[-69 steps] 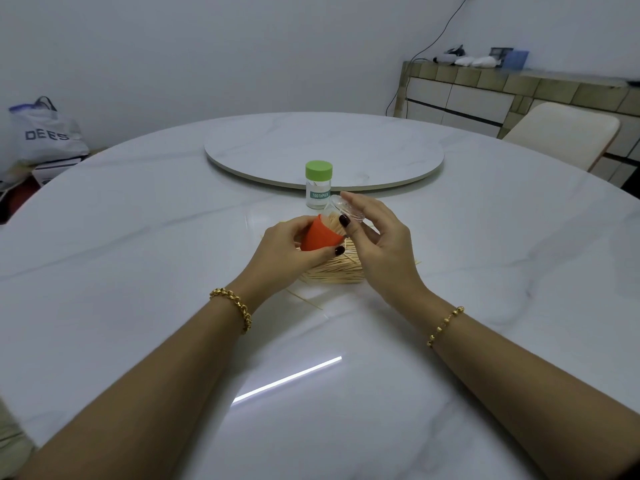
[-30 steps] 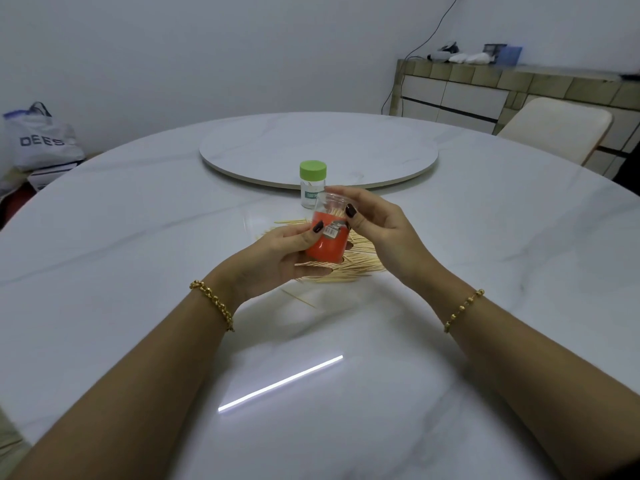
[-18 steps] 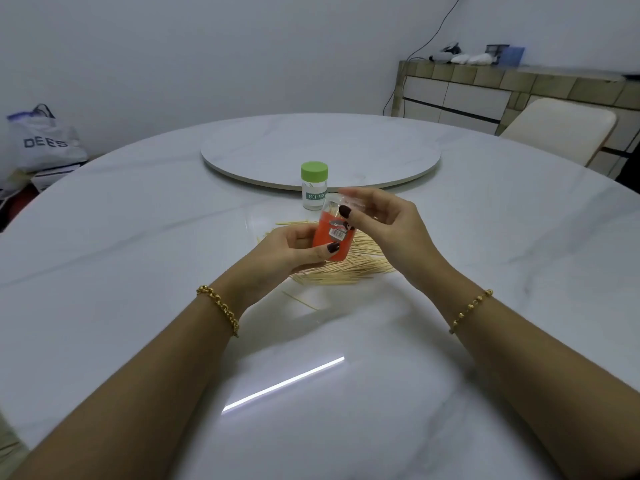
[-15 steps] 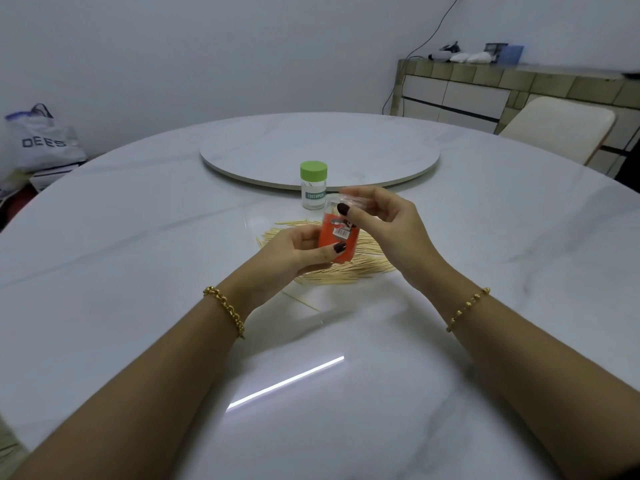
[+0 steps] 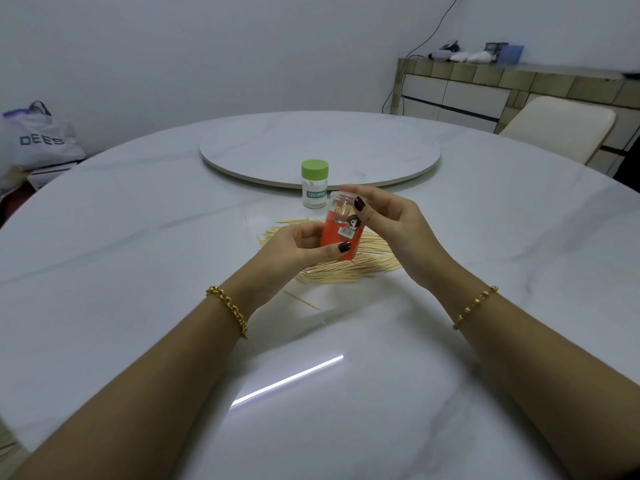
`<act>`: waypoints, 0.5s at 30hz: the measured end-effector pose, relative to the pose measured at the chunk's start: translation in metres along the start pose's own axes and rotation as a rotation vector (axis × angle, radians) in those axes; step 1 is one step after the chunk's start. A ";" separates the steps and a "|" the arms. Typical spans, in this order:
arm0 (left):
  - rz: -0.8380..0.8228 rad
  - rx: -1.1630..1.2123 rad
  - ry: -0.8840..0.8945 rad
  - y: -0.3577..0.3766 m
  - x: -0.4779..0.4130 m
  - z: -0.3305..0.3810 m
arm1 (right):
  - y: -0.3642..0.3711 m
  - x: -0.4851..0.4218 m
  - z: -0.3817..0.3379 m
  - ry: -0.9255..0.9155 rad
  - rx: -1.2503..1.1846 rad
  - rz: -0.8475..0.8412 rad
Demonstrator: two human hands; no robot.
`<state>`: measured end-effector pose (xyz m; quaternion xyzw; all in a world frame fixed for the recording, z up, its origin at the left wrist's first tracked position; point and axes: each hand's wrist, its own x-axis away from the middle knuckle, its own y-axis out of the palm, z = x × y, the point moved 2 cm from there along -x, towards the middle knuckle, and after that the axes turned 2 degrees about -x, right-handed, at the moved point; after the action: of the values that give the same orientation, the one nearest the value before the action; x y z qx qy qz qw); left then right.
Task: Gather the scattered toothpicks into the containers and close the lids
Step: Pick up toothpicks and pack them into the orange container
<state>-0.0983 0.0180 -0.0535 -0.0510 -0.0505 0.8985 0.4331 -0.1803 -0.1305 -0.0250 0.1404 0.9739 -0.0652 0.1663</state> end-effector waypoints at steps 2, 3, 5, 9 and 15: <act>0.010 -0.025 -0.005 0.000 0.000 0.000 | 0.001 0.000 0.001 0.000 -0.004 0.014; 0.019 -0.042 -0.005 0.000 -0.001 -0.001 | 0.001 0.000 0.001 -0.002 -0.003 0.021; 0.032 -0.066 -0.004 0.000 -0.001 -0.001 | 0.001 0.000 0.001 -0.002 -0.001 0.027; 0.037 -0.074 -0.009 0.003 -0.001 -0.002 | 0.000 -0.001 0.004 0.007 -0.012 0.039; 0.032 -0.074 -0.014 0.003 -0.002 -0.003 | -0.001 -0.001 0.009 0.025 -0.014 0.051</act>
<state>-0.0995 0.0149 -0.0571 -0.0613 -0.0860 0.9031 0.4163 -0.1769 -0.1335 -0.0331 0.1646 0.9724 -0.0522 0.1569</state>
